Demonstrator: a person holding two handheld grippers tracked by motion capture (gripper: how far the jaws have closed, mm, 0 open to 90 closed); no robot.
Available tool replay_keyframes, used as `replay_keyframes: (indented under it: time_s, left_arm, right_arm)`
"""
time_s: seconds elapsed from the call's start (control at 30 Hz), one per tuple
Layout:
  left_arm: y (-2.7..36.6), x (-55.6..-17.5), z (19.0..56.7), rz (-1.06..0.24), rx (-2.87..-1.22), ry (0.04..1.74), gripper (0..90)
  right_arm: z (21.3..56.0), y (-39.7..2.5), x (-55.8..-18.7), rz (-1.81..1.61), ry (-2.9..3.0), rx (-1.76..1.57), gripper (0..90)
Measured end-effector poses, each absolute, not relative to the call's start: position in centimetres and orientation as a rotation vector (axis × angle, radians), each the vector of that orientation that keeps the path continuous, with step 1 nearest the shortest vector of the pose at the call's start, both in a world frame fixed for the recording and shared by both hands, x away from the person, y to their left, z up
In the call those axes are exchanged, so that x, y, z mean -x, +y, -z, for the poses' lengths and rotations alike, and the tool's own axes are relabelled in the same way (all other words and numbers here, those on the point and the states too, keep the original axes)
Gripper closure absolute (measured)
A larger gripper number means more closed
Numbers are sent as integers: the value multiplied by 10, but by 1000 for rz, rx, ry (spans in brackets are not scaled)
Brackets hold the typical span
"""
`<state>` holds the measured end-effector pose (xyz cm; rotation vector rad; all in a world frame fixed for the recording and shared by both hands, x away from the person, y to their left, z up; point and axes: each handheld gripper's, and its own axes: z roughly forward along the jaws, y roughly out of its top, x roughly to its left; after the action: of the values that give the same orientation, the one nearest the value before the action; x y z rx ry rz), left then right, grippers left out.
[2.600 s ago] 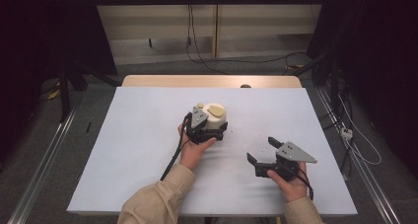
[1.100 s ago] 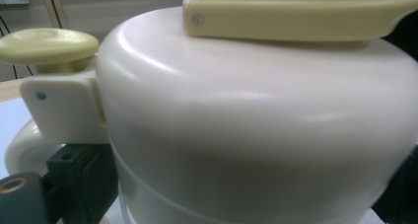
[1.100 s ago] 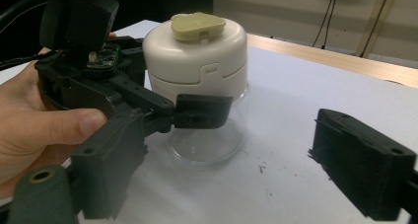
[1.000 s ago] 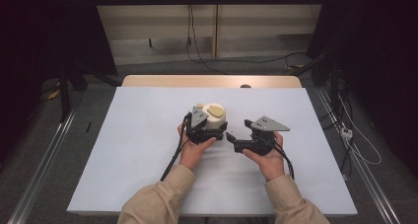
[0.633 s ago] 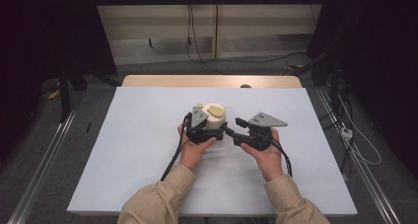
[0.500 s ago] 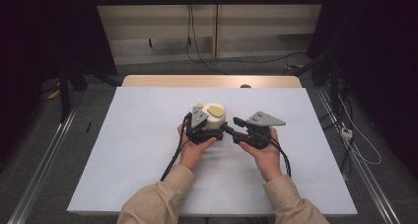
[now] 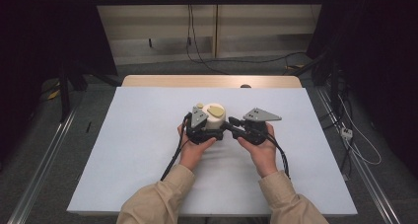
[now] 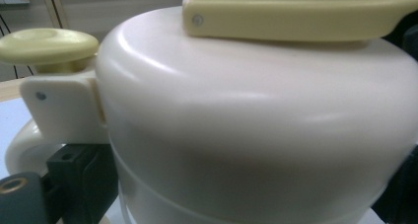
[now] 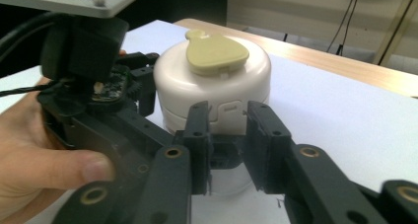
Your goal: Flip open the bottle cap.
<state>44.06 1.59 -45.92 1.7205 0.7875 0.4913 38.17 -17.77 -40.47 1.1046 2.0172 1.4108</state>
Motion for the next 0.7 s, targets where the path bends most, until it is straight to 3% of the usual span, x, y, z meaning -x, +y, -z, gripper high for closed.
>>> replay_keyframes:
  time_s: [0.37,0.7]
  left_arm:
    - [16,-441,459,-491,-1720,784,51]
    - [15,-440,459,-493,-1714,790,51]
  right_arm:
    - [405,-178,-385,-1413,2045,-1134,894]
    - [396,-171,-388,-1380,2086,-1090,900]
